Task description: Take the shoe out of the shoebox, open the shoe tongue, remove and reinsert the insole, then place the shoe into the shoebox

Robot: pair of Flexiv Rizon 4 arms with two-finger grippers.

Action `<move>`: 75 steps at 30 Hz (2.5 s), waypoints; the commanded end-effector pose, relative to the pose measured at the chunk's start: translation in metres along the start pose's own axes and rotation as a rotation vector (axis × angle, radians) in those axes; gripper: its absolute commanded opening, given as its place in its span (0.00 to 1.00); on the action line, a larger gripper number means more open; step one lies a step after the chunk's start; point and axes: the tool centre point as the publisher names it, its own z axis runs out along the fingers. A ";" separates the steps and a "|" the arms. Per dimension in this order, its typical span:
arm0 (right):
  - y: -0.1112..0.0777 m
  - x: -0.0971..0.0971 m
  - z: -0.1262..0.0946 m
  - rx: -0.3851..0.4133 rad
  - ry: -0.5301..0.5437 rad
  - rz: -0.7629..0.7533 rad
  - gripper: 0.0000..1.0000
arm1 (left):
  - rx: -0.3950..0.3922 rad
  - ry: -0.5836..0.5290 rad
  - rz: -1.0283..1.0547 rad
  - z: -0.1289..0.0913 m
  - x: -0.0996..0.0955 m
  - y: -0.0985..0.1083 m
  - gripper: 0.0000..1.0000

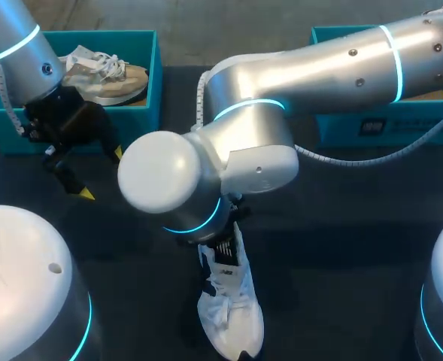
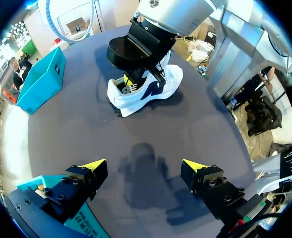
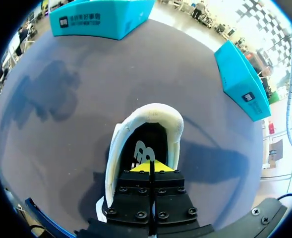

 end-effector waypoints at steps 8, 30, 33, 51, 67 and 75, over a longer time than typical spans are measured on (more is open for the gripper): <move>-0.003 0.012 0.001 -0.031 -0.198 0.392 0.00 | 0.047 -0.015 -0.025 -0.013 -0.001 0.019 1.00; -0.005 0.003 -0.001 -0.028 -0.358 0.443 0.00 | 0.047 0.006 -0.014 -0.016 -0.002 0.028 1.00; -0.004 0.002 0.006 -0.024 -0.359 0.445 0.00 | 0.048 0.005 -0.017 -0.018 0.000 0.027 1.00; -0.002 -0.002 0.036 0.008 -0.264 0.456 0.00 | 0.045 0.001 -0.022 -0.020 0.000 0.031 1.00; -0.001 -0.011 -0.001 -0.075 -0.276 0.455 0.00 | 0.045 0.001 -0.022 -0.020 0.000 0.031 1.00; 0.004 -0.009 0.016 -0.058 -0.272 0.455 0.00 | 0.045 0.001 -0.022 -0.020 0.000 0.031 1.00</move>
